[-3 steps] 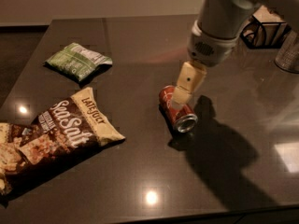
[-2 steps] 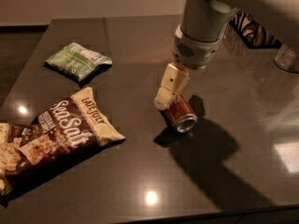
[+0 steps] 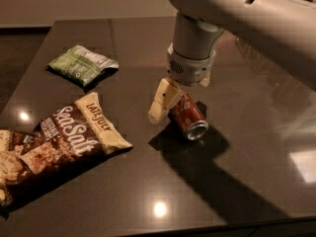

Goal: Place coke can upright

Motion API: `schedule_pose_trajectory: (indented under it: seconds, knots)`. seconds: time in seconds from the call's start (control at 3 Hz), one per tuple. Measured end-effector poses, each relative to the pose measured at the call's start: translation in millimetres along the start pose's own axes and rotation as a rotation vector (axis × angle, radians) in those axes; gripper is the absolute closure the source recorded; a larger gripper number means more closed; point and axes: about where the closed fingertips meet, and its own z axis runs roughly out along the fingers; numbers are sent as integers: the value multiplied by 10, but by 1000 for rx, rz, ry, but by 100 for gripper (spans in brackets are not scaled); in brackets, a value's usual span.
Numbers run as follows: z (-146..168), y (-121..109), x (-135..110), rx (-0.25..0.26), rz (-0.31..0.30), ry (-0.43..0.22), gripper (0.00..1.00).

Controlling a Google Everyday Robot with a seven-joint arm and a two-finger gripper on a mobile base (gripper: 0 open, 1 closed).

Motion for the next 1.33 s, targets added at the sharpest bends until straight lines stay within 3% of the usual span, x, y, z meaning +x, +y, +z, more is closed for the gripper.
schedule_pose_trajectory:
  seconds: [0.33,1.0,1.33]
  knots:
    - [153,-17,15,2,58,28,1]
    - [200,-207,35,49,156,44,45]
    - [100,-263,14,63,150,19,76]
